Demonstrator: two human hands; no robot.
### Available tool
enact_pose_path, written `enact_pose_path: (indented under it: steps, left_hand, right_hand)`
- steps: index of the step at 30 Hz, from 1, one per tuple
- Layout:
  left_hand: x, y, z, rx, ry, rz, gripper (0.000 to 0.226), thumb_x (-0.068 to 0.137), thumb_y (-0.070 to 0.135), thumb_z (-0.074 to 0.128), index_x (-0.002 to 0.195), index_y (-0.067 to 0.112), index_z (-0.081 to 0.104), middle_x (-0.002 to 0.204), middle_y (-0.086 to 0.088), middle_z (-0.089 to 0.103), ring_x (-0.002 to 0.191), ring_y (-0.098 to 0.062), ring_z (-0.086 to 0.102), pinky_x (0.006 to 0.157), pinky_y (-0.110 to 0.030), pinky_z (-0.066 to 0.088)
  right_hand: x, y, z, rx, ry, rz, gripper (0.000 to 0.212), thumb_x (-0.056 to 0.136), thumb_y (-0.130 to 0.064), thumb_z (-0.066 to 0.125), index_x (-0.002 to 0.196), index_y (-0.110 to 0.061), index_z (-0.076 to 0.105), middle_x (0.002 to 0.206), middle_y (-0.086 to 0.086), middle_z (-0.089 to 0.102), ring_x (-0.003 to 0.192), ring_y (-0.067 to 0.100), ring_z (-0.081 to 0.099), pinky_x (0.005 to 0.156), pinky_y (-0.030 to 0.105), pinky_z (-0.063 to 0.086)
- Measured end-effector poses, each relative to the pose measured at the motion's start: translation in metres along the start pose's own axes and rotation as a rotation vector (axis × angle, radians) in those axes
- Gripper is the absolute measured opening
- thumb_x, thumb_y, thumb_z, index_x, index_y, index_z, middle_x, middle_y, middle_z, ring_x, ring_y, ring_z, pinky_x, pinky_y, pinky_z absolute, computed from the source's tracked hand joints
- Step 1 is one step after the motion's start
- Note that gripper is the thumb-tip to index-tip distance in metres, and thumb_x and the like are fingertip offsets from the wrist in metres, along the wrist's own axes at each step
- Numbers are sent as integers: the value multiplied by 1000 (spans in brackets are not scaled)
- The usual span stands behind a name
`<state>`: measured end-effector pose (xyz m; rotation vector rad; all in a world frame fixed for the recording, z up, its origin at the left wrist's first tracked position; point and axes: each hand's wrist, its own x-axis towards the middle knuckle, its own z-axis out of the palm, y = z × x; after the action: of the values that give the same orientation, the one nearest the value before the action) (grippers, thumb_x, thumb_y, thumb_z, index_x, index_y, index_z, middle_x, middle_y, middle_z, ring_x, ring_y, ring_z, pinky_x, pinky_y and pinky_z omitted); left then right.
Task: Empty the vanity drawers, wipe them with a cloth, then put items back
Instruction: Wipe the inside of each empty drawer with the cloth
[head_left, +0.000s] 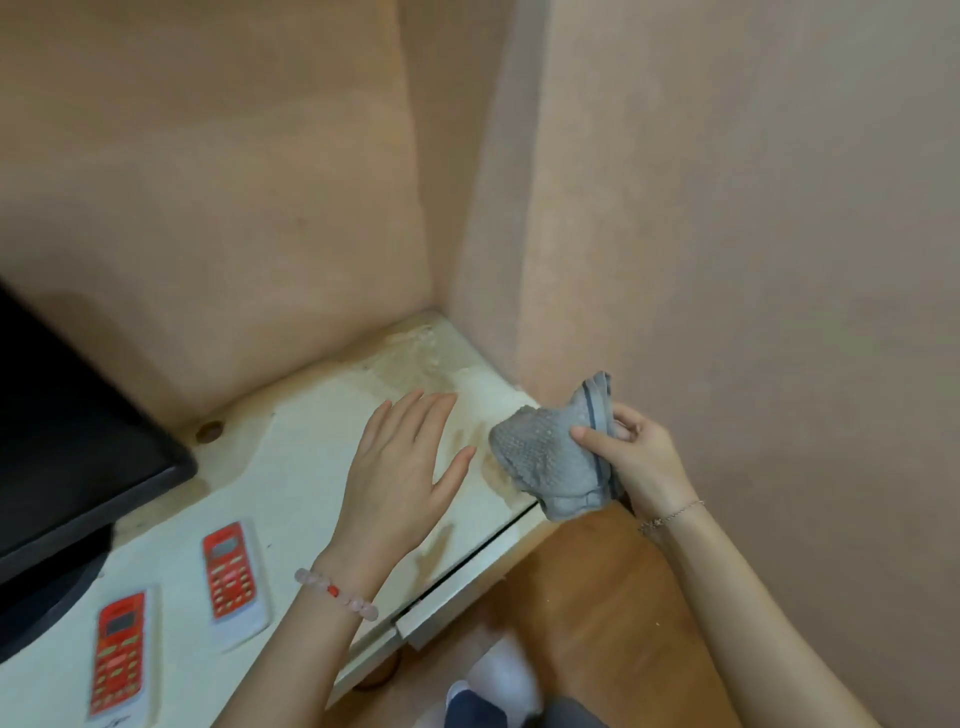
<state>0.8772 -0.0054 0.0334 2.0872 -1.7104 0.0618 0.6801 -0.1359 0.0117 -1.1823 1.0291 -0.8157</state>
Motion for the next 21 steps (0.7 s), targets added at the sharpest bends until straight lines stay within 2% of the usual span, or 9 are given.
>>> enact_pose_path:
  steps: [4,6,9,15,19,21]
  left_hand:
    - [20,62,13,-50,-32,202,52,91,43,42,130,10,50,131,-4,55,130,-24,42,109,-39,27]
    - [23,97,23,-76,-45,302,54,91,46,38,131,11,50,132,-4,54,130,-23,42,110,-39,26]
    - [17,153,40,-127,-86,435,50,92,42,46,132,12,48,134,-2,53,132,-21,39,112,-38,23]
    - [-22,274,68,-191,-156,700,50,91,41,51,132,12,49,134,-2,53,132,-20,40,112,-36,20]
    - [-56,355,83,-253,-207,873,53,91,43,42,133,12,48,134,-2,53,132,-20,40,112,-38,24]
    - [-73,391,91,-277,-228,962,53,91,44,41,134,12,47,134,-2,53,132,-20,40,112,-39,24]
  right_hand:
    - [-35,-6,-66,44,185,-35,22,78,-4,70,98,-11,65,93,11,72,90,27,68,81,40,54]
    - [-58,-5,-101,29,279,-54,19,79,-4,69,95,-14,66,89,7,73,87,24,69,77,36,56]
    - [-104,-1,-156,22,426,-74,17,80,-5,69,92,-17,66,82,1,74,81,18,70,68,27,57]
    - [-221,13,-261,51,710,-56,20,80,-9,69,98,-16,64,87,4,74,83,18,70,73,33,55]
    - [-308,25,-310,56,911,-63,20,81,-8,68,100,-15,64,83,0,74,80,14,70,65,22,56]
    - [-348,32,-328,61,1008,-59,19,82,-8,67,99,-16,64,83,0,74,79,14,70,65,22,57]
